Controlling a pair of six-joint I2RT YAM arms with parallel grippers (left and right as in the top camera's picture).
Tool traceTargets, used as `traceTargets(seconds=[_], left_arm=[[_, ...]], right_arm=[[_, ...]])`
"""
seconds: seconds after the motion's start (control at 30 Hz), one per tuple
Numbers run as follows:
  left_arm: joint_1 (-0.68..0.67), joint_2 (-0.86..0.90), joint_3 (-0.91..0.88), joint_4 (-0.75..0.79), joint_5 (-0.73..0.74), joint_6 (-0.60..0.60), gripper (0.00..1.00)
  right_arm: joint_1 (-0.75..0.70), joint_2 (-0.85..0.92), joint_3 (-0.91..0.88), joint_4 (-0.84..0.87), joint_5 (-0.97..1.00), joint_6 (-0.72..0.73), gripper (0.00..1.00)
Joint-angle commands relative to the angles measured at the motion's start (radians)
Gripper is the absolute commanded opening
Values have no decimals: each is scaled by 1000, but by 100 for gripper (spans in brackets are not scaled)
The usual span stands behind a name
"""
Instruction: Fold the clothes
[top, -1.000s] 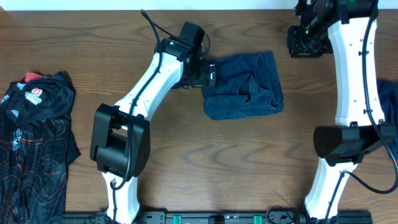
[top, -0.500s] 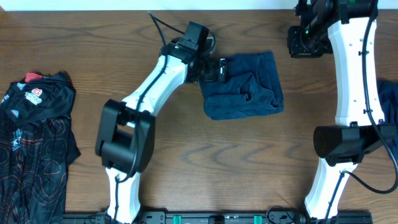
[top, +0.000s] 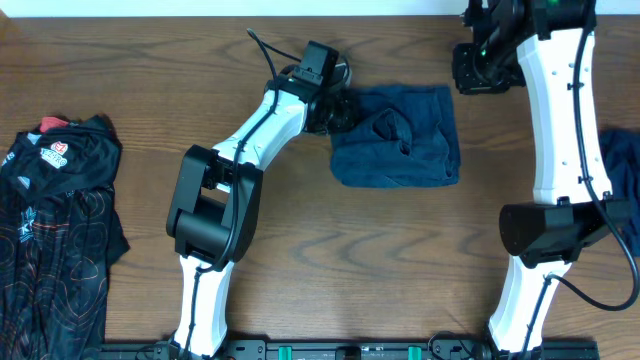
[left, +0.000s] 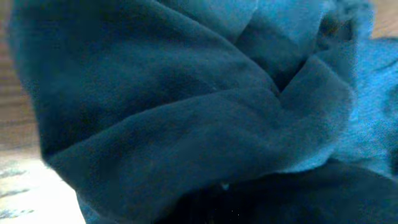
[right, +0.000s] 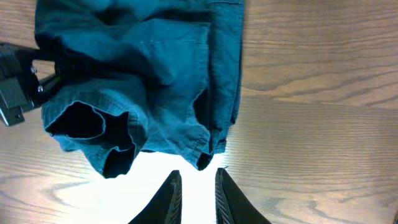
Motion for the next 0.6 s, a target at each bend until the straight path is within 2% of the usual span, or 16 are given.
traceTargets(seconds=[0.0, 0.27, 0.3, 0.37, 0.4, 0.43, 0.47, 0.5, 0.57], left_arm=[[-7, -18, 75, 6, 18, -31, 6], [-20, -50, 128, 6, 18, -45, 7], [-20, -50, 130, 16, 18, -53, 11], [-21, -50, 130, 39, 18, -65, 45], [-22, -50, 130, 49, 17, -65, 45], [-24, -50, 130, 60, 18, -65, 50], [-27, -50, 130, 73, 18, -68, 68], [-30, -50, 130, 85, 17, -68, 99], [-36, -50, 130, 105, 17, -68, 98]], right_arm=[[10, -3, -5, -3, 3, 6, 17], [10, -3, -5, -3, 7, 6, 18], [10, -3, -5, -3, 7, 6, 18], [10, -3, -5, -3, 7, 6, 18], [10, -3, -5, -3, 7, 6, 17], [10, -3, -5, -3, 7, 6, 17], [10, -3, -5, -3, 7, 6, 17], [10, -3, -5, -3, 7, 6, 17], [10, -3, -5, -3, 7, 6, 18]])
